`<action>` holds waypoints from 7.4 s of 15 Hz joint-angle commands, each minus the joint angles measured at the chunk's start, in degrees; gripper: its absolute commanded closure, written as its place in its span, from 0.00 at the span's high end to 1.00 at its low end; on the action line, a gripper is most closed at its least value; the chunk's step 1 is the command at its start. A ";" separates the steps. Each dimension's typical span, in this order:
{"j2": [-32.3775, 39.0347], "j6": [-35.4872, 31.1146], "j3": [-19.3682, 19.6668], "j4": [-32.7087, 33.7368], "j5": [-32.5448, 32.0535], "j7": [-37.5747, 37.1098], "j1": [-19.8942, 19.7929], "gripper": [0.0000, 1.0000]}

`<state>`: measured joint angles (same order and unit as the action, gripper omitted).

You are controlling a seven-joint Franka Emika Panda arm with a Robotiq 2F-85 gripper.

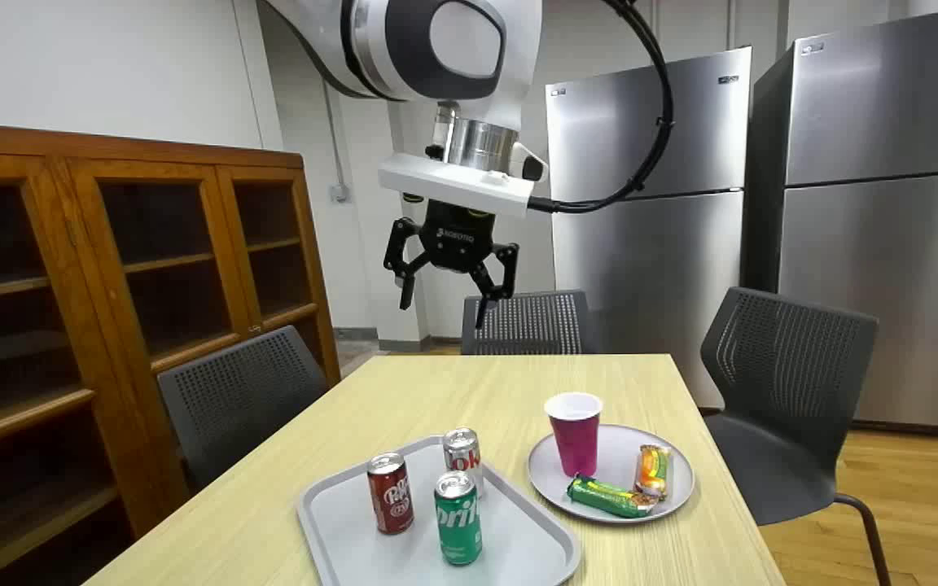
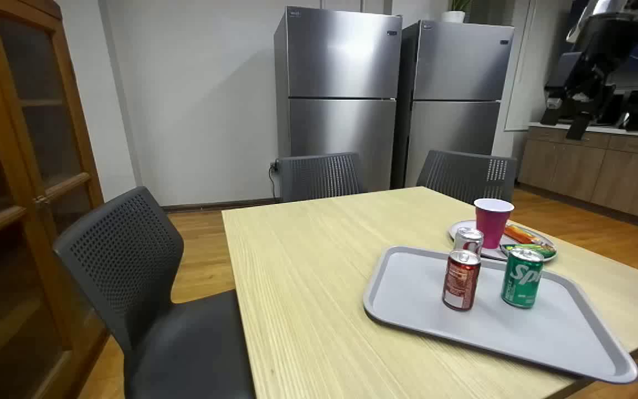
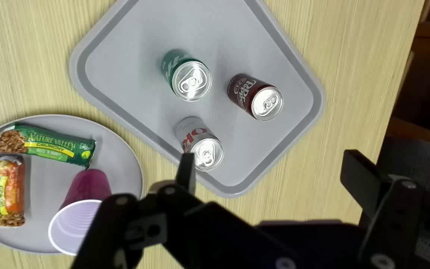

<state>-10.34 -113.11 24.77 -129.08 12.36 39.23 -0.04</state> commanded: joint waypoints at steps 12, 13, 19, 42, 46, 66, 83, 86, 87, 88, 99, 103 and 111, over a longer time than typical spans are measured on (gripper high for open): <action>3.58 -1.18 -5.00 1.35 2.38 0.55 -5.12 1.00; 4.38 -1.66 -5.30 1.64 2.85 0.59 -5.40 1.00; 10.83 -6.14 -7.12 4.67 5.52 1.23 -7.01 1.00; 31.40 -22.33 -18.39 18.63 8.08 -0.65 -16.60 1.00; 31.69 -22.28 -18.64 18.75 7.97 -0.67 -16.90 1.00; 39.95 -33.84 -20.07 21.06 2.08 -7.30 -16.18 1.00; 46.41 -33.08 -21.51 27.36 -2.02 -14.42 -17.09 1.00; 46.74 -33.36 -21.63 27.74 -2.20 -14.39 -17.25 0.75; 46.78 -33.48 -21.63 27.79 -2.30 -14.37 -17.26 0.72; 46.79 -33.51 -21.64 27.80 -2.33 -14.39 -17.27 0.66; 46.81 -32.97 -21.35 27.63 -3.56 -14.26 -17.55 0.00; 46.04 -33.41 -20.86 27.43 -5.69 -14.04 -17.37 0.01; 42.19 -33.41 -22.21 25.53 -7.36 -12.41 -17.68 0.01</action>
<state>34.96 -147.08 4.30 -101.83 6.26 26.88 -16.66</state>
